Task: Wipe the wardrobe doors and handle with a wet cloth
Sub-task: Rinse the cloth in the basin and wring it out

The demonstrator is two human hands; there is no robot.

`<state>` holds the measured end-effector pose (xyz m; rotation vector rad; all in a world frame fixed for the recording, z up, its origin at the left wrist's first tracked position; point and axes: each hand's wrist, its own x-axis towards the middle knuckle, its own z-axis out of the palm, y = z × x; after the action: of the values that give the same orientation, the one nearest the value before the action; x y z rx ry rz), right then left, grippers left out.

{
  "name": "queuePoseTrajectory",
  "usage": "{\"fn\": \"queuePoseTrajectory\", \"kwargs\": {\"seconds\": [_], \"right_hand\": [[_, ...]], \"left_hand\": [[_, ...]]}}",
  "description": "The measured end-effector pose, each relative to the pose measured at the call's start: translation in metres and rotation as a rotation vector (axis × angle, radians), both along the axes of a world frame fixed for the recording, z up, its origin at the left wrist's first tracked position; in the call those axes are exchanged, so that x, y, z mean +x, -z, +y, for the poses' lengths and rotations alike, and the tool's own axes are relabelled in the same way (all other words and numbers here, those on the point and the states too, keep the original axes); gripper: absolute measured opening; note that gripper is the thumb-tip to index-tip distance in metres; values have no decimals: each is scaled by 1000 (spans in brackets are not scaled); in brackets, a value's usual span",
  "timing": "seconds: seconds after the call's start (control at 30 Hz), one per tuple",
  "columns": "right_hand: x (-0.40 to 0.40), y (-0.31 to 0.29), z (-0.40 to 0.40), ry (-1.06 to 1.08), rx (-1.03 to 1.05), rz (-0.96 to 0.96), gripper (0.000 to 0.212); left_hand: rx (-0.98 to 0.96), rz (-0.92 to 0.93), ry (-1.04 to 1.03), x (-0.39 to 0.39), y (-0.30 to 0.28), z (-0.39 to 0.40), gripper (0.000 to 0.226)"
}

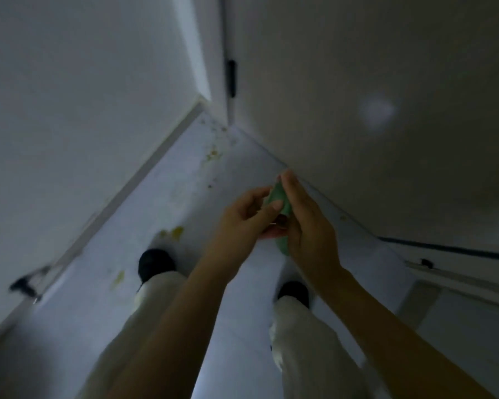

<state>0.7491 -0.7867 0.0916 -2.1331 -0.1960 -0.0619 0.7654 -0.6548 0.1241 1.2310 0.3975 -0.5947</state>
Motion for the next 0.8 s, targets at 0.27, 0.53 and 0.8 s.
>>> {"fn": "queuePoseTrajectory", "kwargs": {"seconds": [0.27,0.53,0.8], "right_hand": [[-29,-110,92,-452,114,190,43],[-137,-135,214,-815,95,174,50],[-290,-139,361,-959,44,206,45]], "left_hand": [[8,64,-573,-88,-106,80,31],[-56,79,-1058,-227,-138,176,32],[-65,109,-1243,-395,-144,305,29]]}}
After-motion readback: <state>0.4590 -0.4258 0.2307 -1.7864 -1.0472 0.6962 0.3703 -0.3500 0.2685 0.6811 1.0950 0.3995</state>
